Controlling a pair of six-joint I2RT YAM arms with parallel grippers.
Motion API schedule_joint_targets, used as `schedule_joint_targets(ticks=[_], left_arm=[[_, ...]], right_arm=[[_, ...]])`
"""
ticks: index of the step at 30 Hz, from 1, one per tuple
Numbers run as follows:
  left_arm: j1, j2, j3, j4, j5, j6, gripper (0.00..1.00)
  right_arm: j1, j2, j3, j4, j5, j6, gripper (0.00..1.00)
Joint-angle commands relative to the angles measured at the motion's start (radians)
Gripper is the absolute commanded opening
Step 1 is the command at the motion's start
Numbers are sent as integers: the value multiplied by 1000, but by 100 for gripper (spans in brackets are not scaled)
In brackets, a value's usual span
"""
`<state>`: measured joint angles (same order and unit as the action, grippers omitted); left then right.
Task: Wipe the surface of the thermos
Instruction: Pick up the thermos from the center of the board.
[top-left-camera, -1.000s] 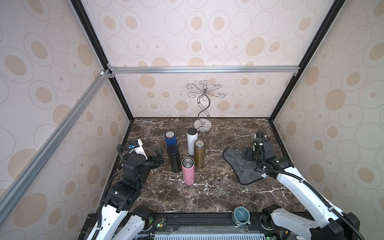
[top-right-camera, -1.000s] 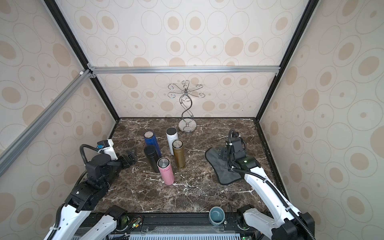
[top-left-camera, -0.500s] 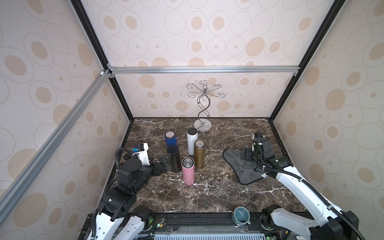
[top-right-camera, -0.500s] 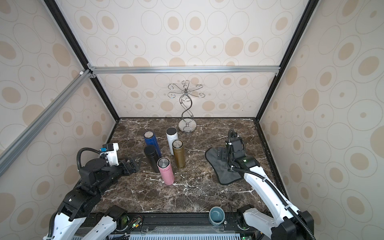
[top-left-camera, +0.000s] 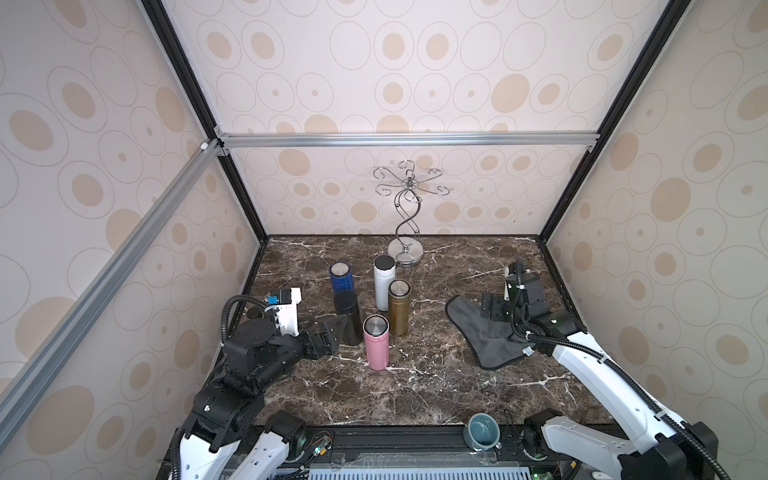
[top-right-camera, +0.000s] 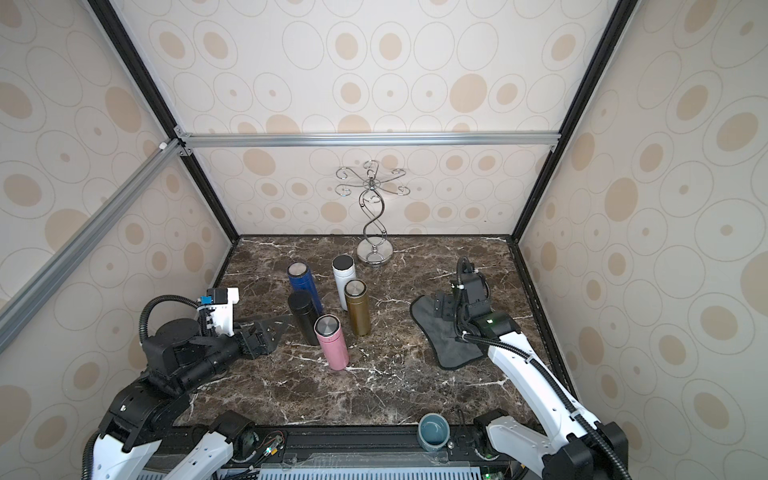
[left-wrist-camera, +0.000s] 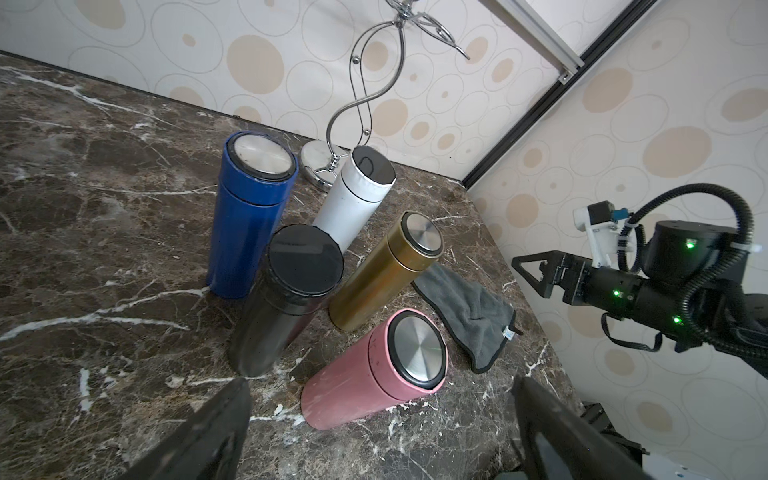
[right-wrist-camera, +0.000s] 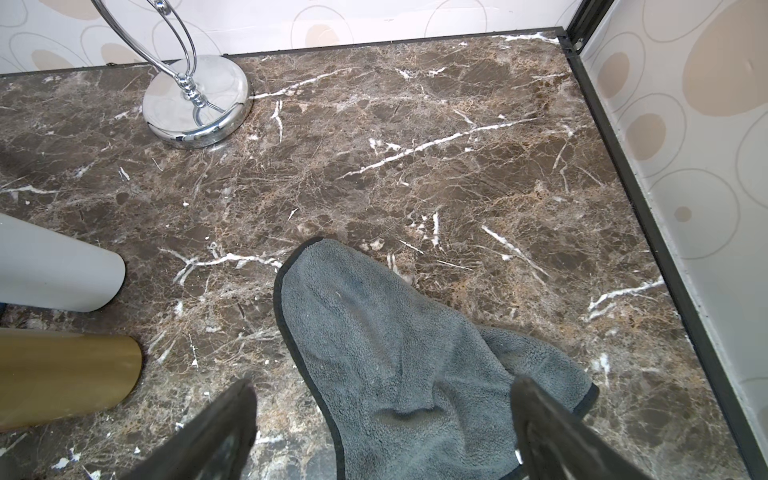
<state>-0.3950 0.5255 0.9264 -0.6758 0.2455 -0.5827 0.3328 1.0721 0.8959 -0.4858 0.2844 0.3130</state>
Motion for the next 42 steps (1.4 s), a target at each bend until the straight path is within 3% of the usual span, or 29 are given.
schedule_joint_targets(ticks=[1,8,12,13,15,18,19,20,22,31,38,42], left_arm=[[-6,7,51,-26,31,29,99],[-12,122,153,-4,-23,110,95],[-91,200,204,27,-117,139,94],[-151,228,211,43,-165,137,95],[-354,290,228,75,-338,125,96],[-800,469,343,7,-848,125,99],[-885,530,405,-59,-958,107,99],[-911,568,464,-128,-1007,76,99],[-913,548,461,-134,-1011,70,99],[-913,384,153,-15,-993,-79,100],[-912,183,-167,289,-963,-66,100],[-913,119,-246,330,-1008,-86,100]], right_arm=[[3,-6,15,3,6,-2,97],[3,-18,8,10,10,-2,97],[2,-41,-1,12,26,-4,97],[3,-46,-5,12,28,-5,97],[-1,-48,-6,14,26,-5,97],[-8,-50,-6,12,28,0,97],[-14,-55,-10,12,26,3,97],[-21,-63,-12,15,22,3,97],[-32,-74,-20,23,4,7,97],[-35,-69,-28,31,-25,6,97],[-35,-66,-21,26,-24,6,97],[-34,-62,-23,27,-30,9,97]])
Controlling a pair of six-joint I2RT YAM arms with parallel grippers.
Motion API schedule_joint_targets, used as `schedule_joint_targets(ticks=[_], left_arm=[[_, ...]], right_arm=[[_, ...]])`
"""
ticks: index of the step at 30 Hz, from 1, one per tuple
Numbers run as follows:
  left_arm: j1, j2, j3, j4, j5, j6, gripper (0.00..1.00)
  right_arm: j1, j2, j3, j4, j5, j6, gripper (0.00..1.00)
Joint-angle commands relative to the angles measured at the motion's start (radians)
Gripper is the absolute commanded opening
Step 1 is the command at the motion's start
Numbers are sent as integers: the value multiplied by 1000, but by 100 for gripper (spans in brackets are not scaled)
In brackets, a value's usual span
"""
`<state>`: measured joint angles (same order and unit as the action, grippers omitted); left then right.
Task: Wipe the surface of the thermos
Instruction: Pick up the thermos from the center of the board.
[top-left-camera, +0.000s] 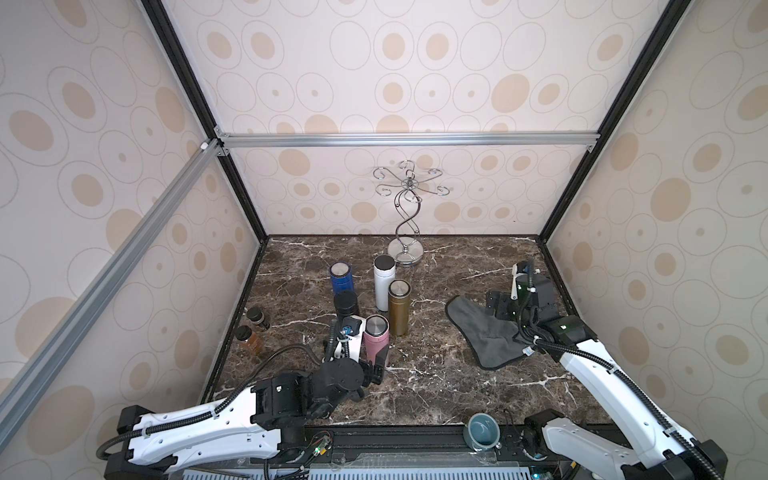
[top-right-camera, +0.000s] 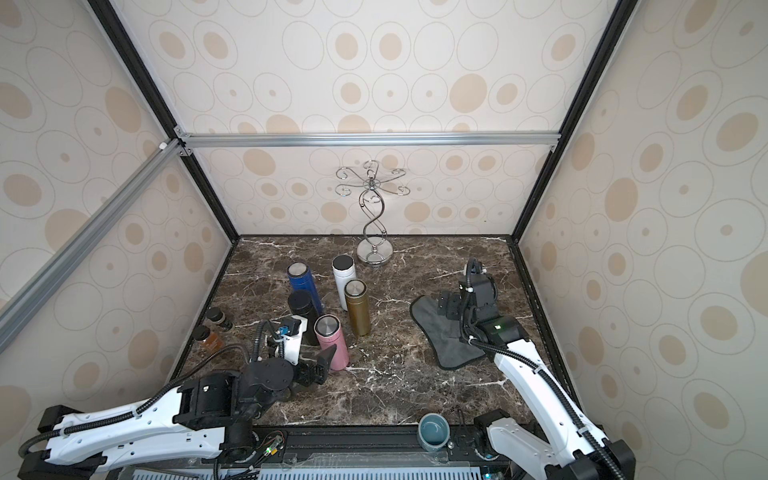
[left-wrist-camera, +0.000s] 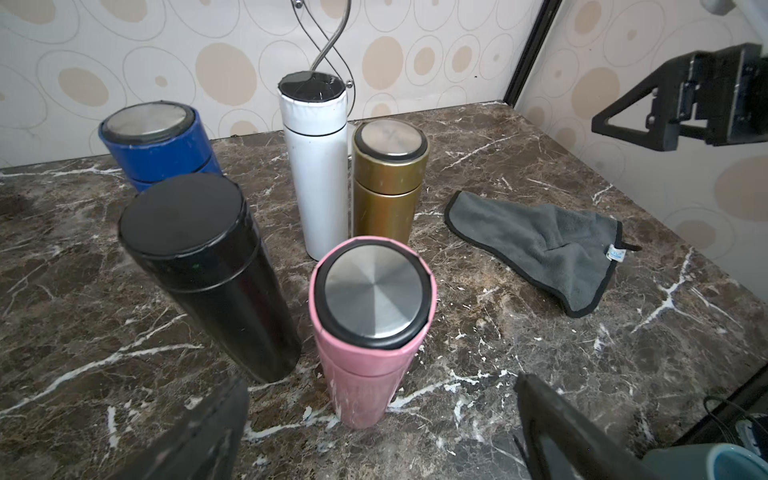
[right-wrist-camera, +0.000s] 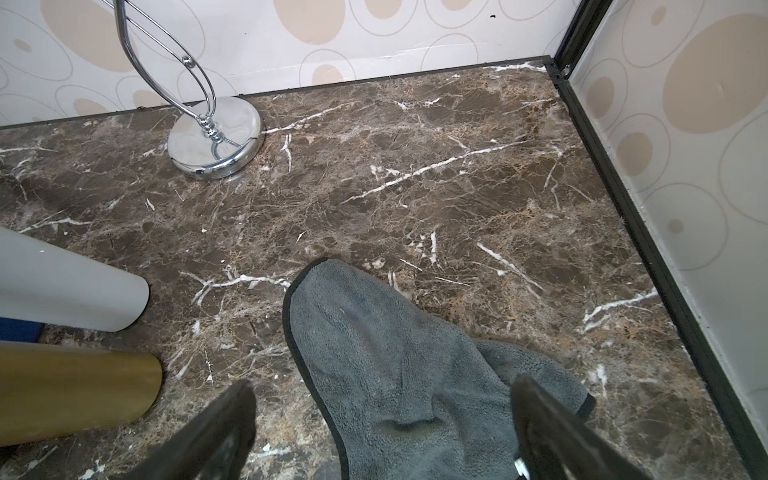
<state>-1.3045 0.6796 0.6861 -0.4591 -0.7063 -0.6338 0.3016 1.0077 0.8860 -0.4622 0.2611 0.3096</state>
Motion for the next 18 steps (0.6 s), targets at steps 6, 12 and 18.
schedule_joint_targets(ticks=[6,12,18], left_arm=[[-3,-20,-44,145,-43,-21,100],[-3,-12,-101,245,-50,26,100],[2,31,-152,292,-92,-3,100]], right_arm=[[-4,13,-13,3,-9,13,97],[-3,14,-13,4,-7,13,96],[-3,5,-21,11,-8,16,95]])
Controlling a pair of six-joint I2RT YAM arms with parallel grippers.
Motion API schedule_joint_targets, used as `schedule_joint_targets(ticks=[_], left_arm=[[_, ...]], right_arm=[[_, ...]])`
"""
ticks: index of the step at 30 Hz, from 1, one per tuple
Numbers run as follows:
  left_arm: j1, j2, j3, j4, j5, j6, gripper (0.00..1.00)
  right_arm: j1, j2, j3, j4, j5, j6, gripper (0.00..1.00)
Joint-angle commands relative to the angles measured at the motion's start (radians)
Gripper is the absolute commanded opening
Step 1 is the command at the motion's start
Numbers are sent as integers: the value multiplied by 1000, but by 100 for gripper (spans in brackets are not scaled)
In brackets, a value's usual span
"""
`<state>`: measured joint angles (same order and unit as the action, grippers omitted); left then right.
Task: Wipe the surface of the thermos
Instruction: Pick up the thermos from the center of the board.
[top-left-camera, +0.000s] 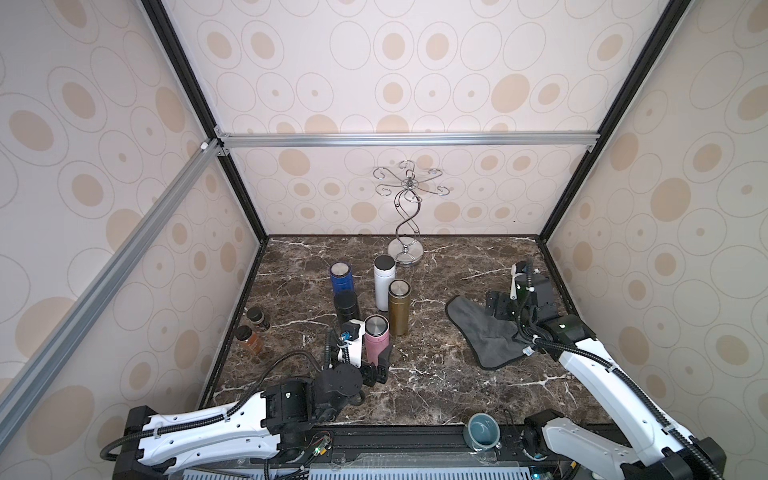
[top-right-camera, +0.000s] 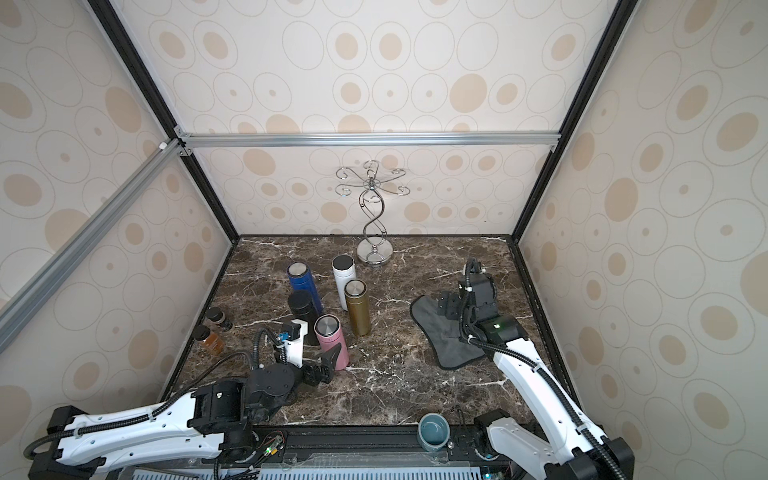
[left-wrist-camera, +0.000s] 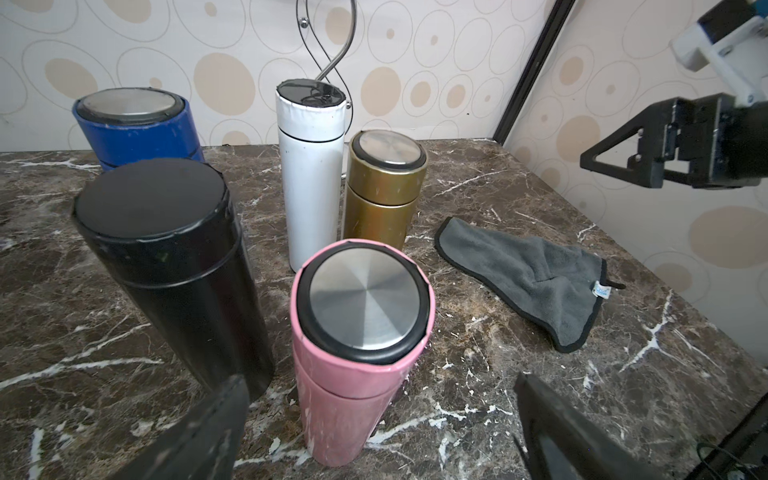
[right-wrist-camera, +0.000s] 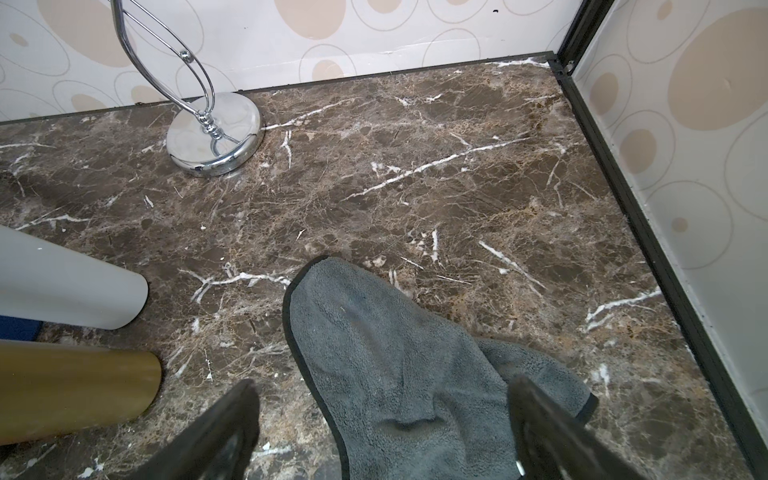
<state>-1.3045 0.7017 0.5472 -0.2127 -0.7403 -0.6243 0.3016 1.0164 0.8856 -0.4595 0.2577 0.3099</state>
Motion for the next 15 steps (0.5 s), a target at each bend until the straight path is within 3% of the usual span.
schedule_joint_targets(ticks=[1,15], left_arm=[[4,10,-24,59,-65,-12,100],[97,58,-160,326,38,34,98]], right_arm=[[-3,-5,-24,10,-5,17,95],[-3,-24,-30,12,-8,18,94]])
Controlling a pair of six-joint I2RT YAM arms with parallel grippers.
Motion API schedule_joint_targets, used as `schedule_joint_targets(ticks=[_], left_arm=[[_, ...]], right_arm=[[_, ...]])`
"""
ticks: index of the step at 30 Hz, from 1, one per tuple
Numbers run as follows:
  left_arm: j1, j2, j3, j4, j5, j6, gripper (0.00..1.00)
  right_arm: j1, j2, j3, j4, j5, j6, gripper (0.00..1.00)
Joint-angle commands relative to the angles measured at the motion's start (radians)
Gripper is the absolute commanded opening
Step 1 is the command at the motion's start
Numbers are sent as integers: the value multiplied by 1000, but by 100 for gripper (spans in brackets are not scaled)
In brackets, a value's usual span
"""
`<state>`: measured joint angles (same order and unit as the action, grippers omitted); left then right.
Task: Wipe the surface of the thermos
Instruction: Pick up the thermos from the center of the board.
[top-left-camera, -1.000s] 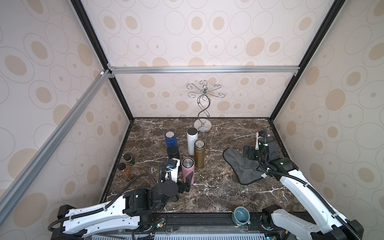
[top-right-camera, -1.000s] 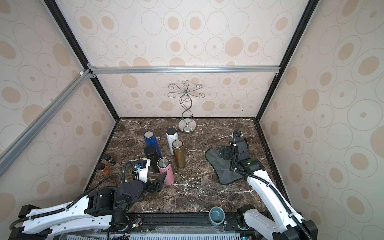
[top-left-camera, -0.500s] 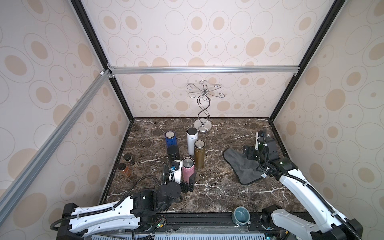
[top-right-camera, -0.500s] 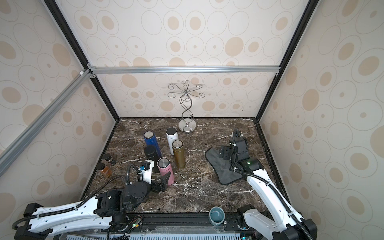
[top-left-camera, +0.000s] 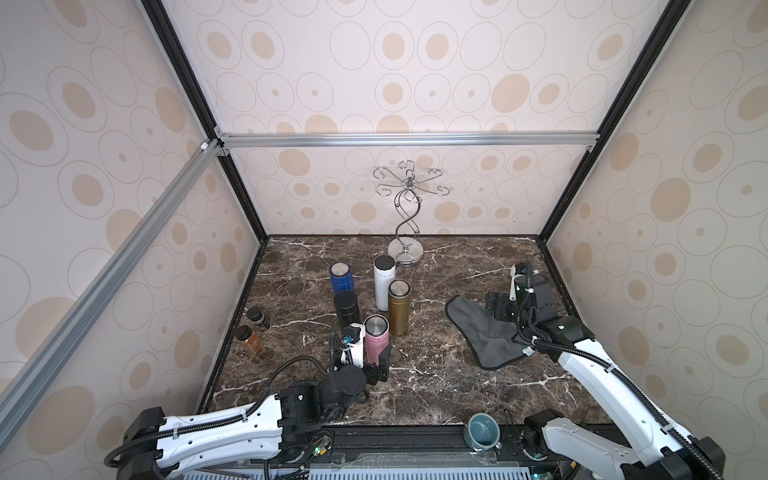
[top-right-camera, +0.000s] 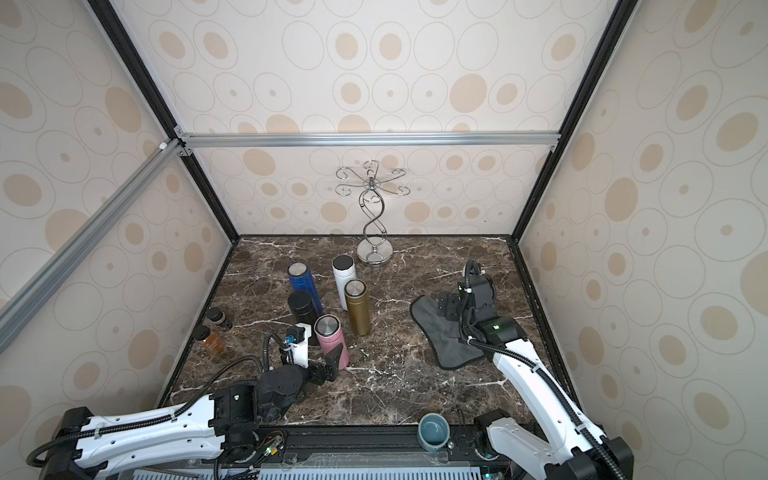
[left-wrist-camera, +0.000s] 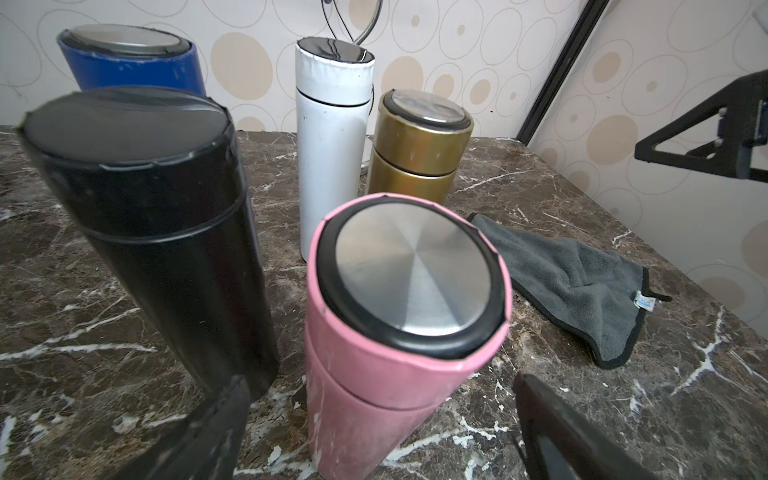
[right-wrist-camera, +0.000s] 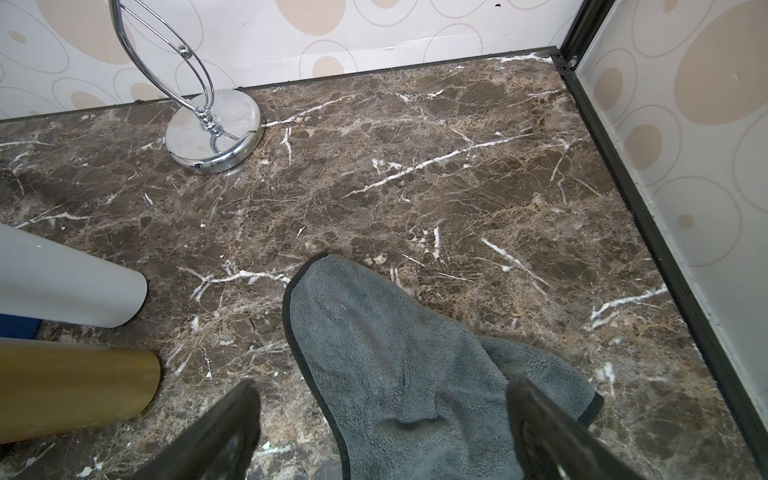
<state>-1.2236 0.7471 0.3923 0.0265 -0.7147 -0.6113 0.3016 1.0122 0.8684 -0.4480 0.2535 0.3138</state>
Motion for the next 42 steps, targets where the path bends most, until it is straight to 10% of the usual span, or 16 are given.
schedule_joint_targets(ticks=[1,42], left_arm=[[19,23,-6,96,14,23,98],[105,255,-56,396,42,65,76]], right_arm=[[-4,-20,-13,1,-5,15,94],[-2,-42,-108,14,-49,49,91]])
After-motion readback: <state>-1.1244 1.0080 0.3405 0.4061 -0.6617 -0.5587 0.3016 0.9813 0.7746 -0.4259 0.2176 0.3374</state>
